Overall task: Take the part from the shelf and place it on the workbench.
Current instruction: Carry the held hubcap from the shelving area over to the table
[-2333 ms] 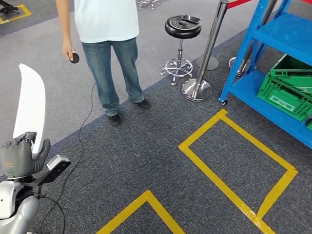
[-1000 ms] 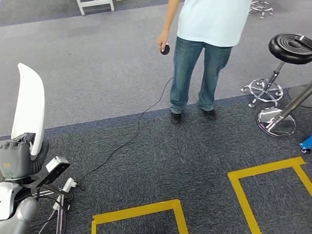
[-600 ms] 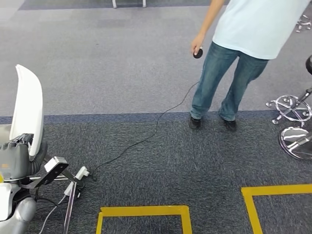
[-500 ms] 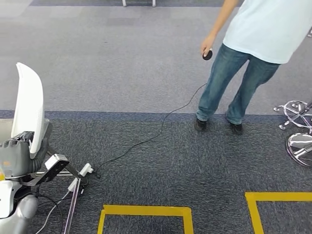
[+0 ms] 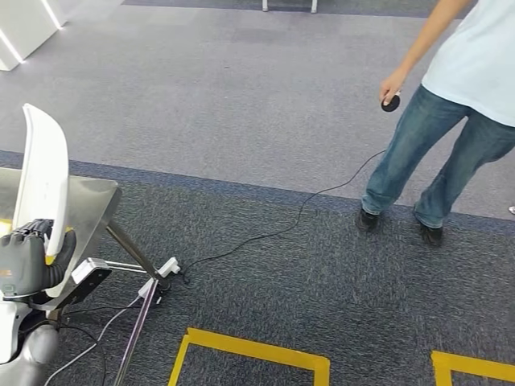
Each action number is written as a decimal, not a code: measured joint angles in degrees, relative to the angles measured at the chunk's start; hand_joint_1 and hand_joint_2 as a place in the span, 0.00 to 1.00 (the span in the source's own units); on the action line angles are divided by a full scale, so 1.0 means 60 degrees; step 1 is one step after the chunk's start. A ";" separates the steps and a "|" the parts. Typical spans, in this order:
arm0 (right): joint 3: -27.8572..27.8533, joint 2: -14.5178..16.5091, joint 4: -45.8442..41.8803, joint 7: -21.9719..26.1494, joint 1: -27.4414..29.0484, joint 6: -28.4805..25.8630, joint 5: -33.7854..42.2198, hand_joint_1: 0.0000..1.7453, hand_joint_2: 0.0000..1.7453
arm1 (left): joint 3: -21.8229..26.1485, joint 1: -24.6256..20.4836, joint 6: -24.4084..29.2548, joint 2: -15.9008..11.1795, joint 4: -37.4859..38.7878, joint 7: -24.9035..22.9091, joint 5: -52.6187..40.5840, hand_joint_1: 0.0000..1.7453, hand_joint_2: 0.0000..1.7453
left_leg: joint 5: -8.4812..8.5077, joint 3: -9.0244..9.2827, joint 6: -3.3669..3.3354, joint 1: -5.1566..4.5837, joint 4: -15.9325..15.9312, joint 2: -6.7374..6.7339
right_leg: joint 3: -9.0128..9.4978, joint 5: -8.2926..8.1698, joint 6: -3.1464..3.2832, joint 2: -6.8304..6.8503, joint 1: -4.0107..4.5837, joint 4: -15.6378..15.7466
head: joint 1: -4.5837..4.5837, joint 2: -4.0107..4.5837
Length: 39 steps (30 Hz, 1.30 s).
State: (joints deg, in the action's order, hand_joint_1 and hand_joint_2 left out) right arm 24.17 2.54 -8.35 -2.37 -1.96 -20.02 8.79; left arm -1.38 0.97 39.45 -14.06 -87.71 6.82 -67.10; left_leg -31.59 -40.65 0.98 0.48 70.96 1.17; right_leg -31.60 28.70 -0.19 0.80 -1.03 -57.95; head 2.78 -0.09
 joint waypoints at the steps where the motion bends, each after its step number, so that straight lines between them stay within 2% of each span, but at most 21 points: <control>1: 0.0000 0.0000 0.0000 -0.0007 0.0009 -0.0001 0.0001 0.00 0.00 | -0.0002 0.0022 0.0005 0.0004 0.0001 0.0005 0.0000 1.00 1.00 | -0.0120 -0.0227 0.0024 0.0016 0.0455 -0.0063 | 0.0018 0.0027 0.0010 0.0132 0.0010 -0.0001 | 0.0004 0.0001; 3: 0.0001 0.0002 0.0000 -0.0013 0.0010 -0.0003 0.0001 0.00 0.00 | -0.0002 0.0061 0.0023 0.0005 0.0001 0.0035 0.0003 1.00 1.00 | 0.0171 -0.0184 0.0032 0.0025 0.0346 -0.0120 | 0.0077 0.0087 -0.0007 0.0385 0.0016 -0.0002 | 0.0007 0.0001; 4: 0.0002 0.0003 0.0000 -0.0014 0.0006 -0.0004 0.0001 0.00 0.00 | 0.0002 0.0065 0.0030 0.0005 0.0000 0.0059 0.0006 1.00 1.00 | 0.0512 0.0100 0.0007 0.0015 -0.0212 -0.0211 | 0.0131 0.0125 -0.0027 0.0508 0.0018 -0.0002 | 0.0010 0.0002; 6: 0.0004 0.0004 0.0000 -0.0012 -0.0002 -0.0005 0.0000 0.00 0.00 | 0.0012 0.0050 0.0039 0.0005 -0.0002 0.0096 0.0013 1.00 1.00 | 0.0948 0.0720 -0.0101 -0.0085 -0.1423 -0.0665 | 0.0235 0.0215 -0.0099 0.0733 0.0056 -0.0005 | 0.0010 0.0001; 8: 0.0004 0.0004 0.0000 -0.0009 -0.0012 -0.0005 0.0001 0.00 0.00 | 0.0022 0.0037 0.0044 0.0003 -0.0005 0.0110 0.0016 1.00 1.00 | 0.0968 0.0946 -0.0227 -0.0186 -0.1932 -0.0926 | 0.0301 0.0291 -0.0198 0.0952 0.0117 0.0009 | -0.0003 0.0000; 10: 0.0006 0.0004 -0.0004 -0.0008 -0.0039 -0.0005 0.0002 0.00 0.00 | 0.0046 0.0065 0.0050 0.0000 -0.0011 0.0117 0.0020 1.00 1.00 | 0.0966 0.0940 -0.0334 -0.0175 -0.1989 -0.0715 | 0.0359 0.0355 -0.0304 0.1122 0.0134 0.0044 | -0.0012 0.0000; 12: 0.0008 0.0004 -0.0009 -0.0005 -0.0068 -0.0006 0.0002 0.00 0.00 | 0.0068 0.0074 0.0063 0.0001 -0.0024 0.0116 0.0024 1.00 1.00 | 0.0992 0.0987 -0.0443 -0.0109 -0.2064 -0.0479 | 0.0279 0.0578 -0.0402 0.0746 0.0097 -0.0223 | -0.0046 0.0001; 14: 0.0011 0.0005 -0.0011 -0.0003 -0.0067 -0.0006 0.0002 0.00 0.00 | 0.0070 0.0045 0.0073 0.0014 -0.0034 0.0136 0.0049 1.00 1.00 | 0.1001 0.1013 -0.0531 -0.0064 -0.2098 -0.0255 | -0.0213 0.1081 -0.0452 0.0132 0.0064 -0.1242 | -0.0097 0.0001; 16: 0.0017 0.0005 -0.0010 -0.0001 -0.0039 -0.0005 0.0002 0.00 0.00 | 0.0067 0.0049 0.0073 0.0026 -0.0034 0.0214 0.0118 1.00 1.00 | 0.0992 0.1014 -0.0565 -0.0062 -0.2092 0.0008 | -0.0904 0.1476 -0.0476 -0.0079 0.0060 -0.2450 | -0.0109 0.0000; 17: 0.0020 0.0005 -0.0009 0.0001 -0.0018 -0.0005 0.0002 0.00 0.00 | 0.0066 0.0062 0.0073 0.0028 -0.0034 0.0269 0.0157 1.00 1.00 | 0.0988 0.1021 -0.0565 -0.0061 -0.2089 0.0158 | -0.1116 0.1436 -0.0483 -0.0106 0.0059 -0.2704 | -0.0107 0.0000; 19: 0.0022 0.0003 -0.0007 0.0007 0.0005 -0.0005 0.0003 0.00 0.00 | 0.0071 0.0087 0.0073 0.0030 -0.0036 0.0361 0.0204 1.00 1.00 | 0.0973 0.1051 -0.0544 -0.0048 -0.2080 0.0466 | -0.1022 0.0813 -0.0476 -0.0181 0.0047 -0.2114 | -0.0108 0.0000; 21: 0.0024 0.0001 -0.0007 0.0016 0.0004 -0.0004 0.0005 0.00 0.00 | 0.0084 0.0096 0.0073 0.0028 -0.0046 0.0434 0.0238 1.00 1.00 | 0.0936 0.1058 -0.0474 -0.0040 -0.2040 0.0731 | -0.0543 0.0128 -0.0448 -0.0570 -0.0011 -0.0838 | -0.0112 0.0001; 23: 0.0032 0.0002 -0.0006 0.0032 -0.0002 -0.0002 0.0008 0.00 0.00 | 0.0104 0.0092 0.0075 0.0024 -0.0076 0.0494 0.0287 1.00 1.00 | 0.0930 0.0989 -0.0360 -0.0026 -0.1991 0.0954 | -0.0220 -0.0027 -0.0383 -0.0911 -0.0047 -0.0167 | -0.0107 0.0001; 25: 0.0039 0.0005 -0.0006 0.0036 -0.0022 -0.0001 0.0015 0.00 0.00 | 0.0133 0.0106 0.0077 0.0010 -0.0107 0.0525 0.0332 1.00 1.00 | 0.0969 0.0917 -0.0231 0.0019 -0.2001 0.1175 | -0.0122 0.0025 -0.0271 -0.0821 -0.0031 -0.0088 | -0.0100 0.0000; 27: 0.0041 0.0017 -0.0007 0.0033 -0.0030 -0.0001 0.0024 0.00 0.00 | 0.0161 0.0128 0.0080 -0.0023 -0.0126 0.0532 0.0367 1.00 1.00 | 0.0856 0.0825 -0.0117 0.0011 -0.1816 0.0900 | -0.0048 0.0011 -0.0148 -0.0576 -0.0036 -0.0023 | -0.0060 0.0000; 30: 0.0040 0.0019 -0.0004 0.0031 0.0011 -0.0005 0.0032 0.00 0.00 | 0.0178 0.0066 0.0084 -0.0060 -0.0143 0.0531 0.0393 1.00 1.00 | 0.0133 0.0151 0.0007 0.0013 -0.0342 0.0045 | 0.0060 0.0056 -0.0004 -0.0143 -0.0008 0.0024 | 0.0031 0.0003; 32: 0.0042 0.0018 -0.0003 0.0027 0.0019 -0.0001 0.0033 0.00 0.00 | 0.0176 0.0084 0.0084 -0.0054 -0.0143 0.0532 0.0394 1.00 1.00 | -0.0095 -0.0263 0.0043 0.0044 0.0501 -0.0074 | 0.0109 0.0116 0.0019 0.0138 0.0013 0.0022 | 0.0033 0.0003; 34: 0.0044 0.0019 -0.0004 0.0026 0.0012 0.0003 0.0033 0.00 0.00 | 0.0178 0.0106 0.0084 -0.0055 -0.0146 0.0532 0.0395 1.00 1.00 | 0.0325 -0.0065 0.0027 0.0043 0.0090 -0.0149 | 0.0190 0.0187 -0.0002 0.0404 0.0016 0.0021 | 0.0036 0.0001; 36: 0.0043 0.0023 -0.0004 0.0027 0.0004 0.0002 0.0033 0.00 0.00 | 0.0190 0.0090 0.0084 -0.0057 -0.0159 0.0532 0.0396 1.00 1.00 | 0.0886 0.0540 -0.0074 -0.0051 -0.1122 -0.0644 | 0.0301 0.0283 -0.0065 0.0653 0.0049 0.0019 | 0.0041 0.0001; 38: 0.0043 0.0024 -0.0004 0.0026 -0.0002 0.0001 0.0033 0.00 0.00 | 0.0200 0.0047 0.0084 -0.0062 -0.0183 0.0532 0.0397 1.00 1.00 | 0.1015 0.0865 -0.0219 -0.0176 -0.1839 -0.1108 | 0.0371 0.0373 -0.0167 0.0888 0.0120 0.0019 | 0.0033 0.0001; 39: 0.0043 0.0023 -0.0004 0.0025 -0.0007 0.0001 0.0032 0.00 0.00 | 0.0203 0.0040 0.0084 -0.0066 -0.0191 0.0532 0.0397 1.00 1.00 | 0.0954 0.0869 -0.0277 -0.0223 -0.1894 -0.1129 | 0.0400 0.0405 -0.0218 0.1019 0.0151 0.0033 | 0.0025 0.0001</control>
State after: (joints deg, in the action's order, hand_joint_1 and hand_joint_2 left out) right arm 24.43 2.67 -8.37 -2.21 -2.01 -20.01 8.98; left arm -0.16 1.21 39.95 -14.45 -88.85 10.01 -64.72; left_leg -25.87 -35.44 -0.68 -0.85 59.60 -5.61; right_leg -29.20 31.13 -1.50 6.92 -0.12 -57.75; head 2.93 -0.08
